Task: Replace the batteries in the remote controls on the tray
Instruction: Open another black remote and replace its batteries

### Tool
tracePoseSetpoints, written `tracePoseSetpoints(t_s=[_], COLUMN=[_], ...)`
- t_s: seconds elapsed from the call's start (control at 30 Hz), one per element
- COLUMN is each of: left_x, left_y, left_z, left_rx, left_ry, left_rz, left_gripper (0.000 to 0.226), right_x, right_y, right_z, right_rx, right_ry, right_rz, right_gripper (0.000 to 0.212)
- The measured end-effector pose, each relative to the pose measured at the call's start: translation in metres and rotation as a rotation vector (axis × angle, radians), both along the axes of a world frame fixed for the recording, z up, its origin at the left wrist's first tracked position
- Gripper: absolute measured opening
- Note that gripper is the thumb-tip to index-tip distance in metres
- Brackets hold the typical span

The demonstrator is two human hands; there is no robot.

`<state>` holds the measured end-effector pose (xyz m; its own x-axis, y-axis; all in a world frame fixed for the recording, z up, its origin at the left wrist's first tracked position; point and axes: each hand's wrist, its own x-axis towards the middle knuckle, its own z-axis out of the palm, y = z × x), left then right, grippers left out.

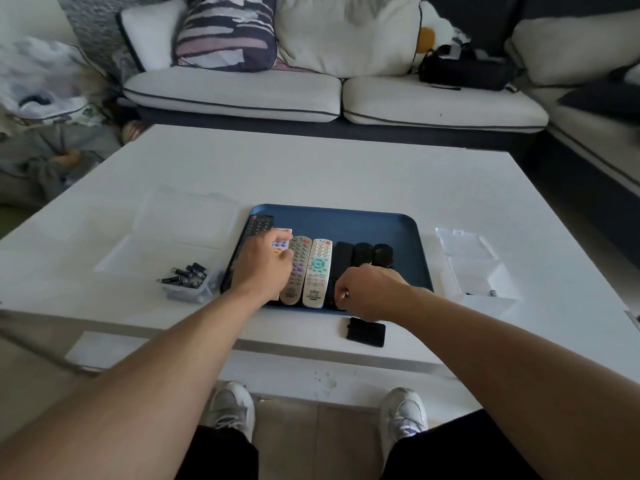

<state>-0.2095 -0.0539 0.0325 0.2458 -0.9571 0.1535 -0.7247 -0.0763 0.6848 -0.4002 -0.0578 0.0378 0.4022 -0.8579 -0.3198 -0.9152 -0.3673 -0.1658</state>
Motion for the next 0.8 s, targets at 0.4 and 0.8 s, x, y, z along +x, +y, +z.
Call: tracePoseSetpoints(t_s=[0.4, 0.8], left_x=[-0.004, -0.034], left_y=[-0.005, 0.011], left_z=[-0.002, 0.030], left_rx=[0.075, 0.480], left_ry=[0.133, 0.916], left_rz=[-0.070, -0.232], left_gripper=[0.011, 0.030], right_x=[-0.003, 0.010], right_y=[0.009, 0.038], right_z=[0.016, 0.061], right_rx=[0.013, -0.226], right_ry=[-0.121, -0.301], right_rz=[-0.109, -0.011], right_gripper=[0.022, 0.017])
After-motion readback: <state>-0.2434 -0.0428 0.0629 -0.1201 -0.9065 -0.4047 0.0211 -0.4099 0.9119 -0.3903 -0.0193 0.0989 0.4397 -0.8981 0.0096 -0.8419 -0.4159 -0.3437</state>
